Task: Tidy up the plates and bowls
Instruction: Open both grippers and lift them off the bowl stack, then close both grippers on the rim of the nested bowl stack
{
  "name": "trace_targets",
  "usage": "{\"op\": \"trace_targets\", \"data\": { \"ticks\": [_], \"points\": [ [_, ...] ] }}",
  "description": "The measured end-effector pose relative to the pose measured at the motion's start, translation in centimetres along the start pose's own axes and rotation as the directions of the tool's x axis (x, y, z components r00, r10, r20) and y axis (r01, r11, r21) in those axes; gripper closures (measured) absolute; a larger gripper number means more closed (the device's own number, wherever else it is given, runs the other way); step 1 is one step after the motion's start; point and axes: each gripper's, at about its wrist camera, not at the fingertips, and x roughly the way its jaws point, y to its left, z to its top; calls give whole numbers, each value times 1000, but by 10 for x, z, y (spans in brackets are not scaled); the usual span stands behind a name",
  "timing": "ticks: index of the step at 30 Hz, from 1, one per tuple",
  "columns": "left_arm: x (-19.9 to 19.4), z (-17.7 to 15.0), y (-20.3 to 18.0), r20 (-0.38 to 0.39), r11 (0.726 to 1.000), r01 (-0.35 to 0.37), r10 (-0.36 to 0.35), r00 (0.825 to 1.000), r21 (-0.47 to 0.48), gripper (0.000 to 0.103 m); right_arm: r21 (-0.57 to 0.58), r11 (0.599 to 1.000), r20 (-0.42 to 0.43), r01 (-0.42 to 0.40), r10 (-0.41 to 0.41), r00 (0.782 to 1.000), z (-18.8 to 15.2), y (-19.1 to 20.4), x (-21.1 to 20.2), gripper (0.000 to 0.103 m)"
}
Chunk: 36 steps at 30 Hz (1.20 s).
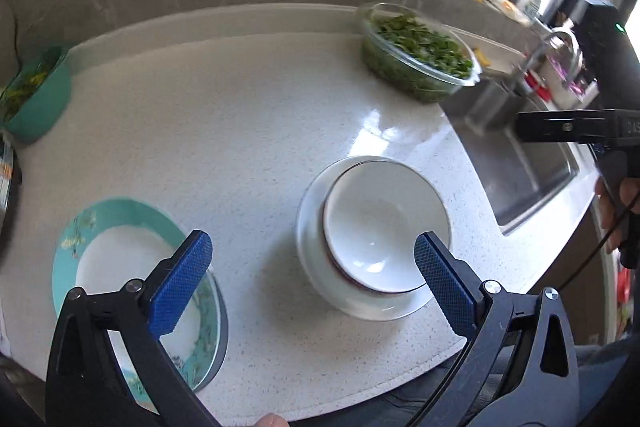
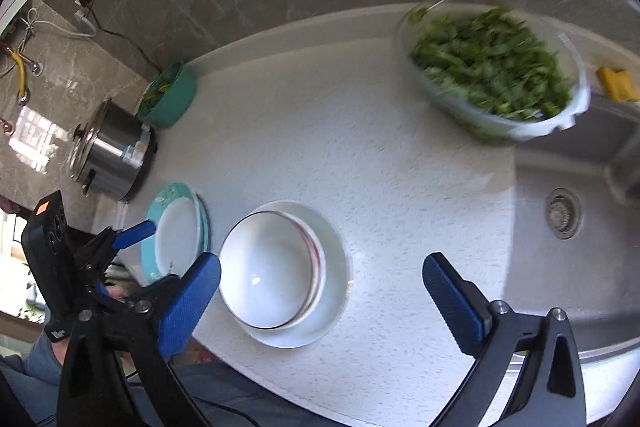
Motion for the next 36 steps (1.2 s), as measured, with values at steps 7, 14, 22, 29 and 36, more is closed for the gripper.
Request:
{"op": "trace_targets", "data": {
  "ticks": [7, 14, 22, 29, 36],
  "points": [
    [14, -24, 29, -92, 989, -21, 8, 996, -146, 0, 43, 999, -24, 31, -30, 999, -13, -11, 9, 0],
    [46, -51, 43, -122, 954, -91, 58, 991, -285, 0, 30, 1000, -121, -4, 8, 993, -16, -34, 53, 17],
    [64, -77, 25, -127, 874, -218, 180, 975, -435, 1, -130, 984, -265, -126, 88, 960, 0, -46, 84, 32],
    [77, -97, 4, -140, 848, -257, 216, 966, -464, 2, -224, 954, -351, -197, 110, 930, -4, -37, 108, 40],
    [94, -94, 1, -146, 842, -274, 232, 962, -465, 6, -281, 933, -384, -224, 104, 917, -2, -30, 130, 51]
  ]
}}
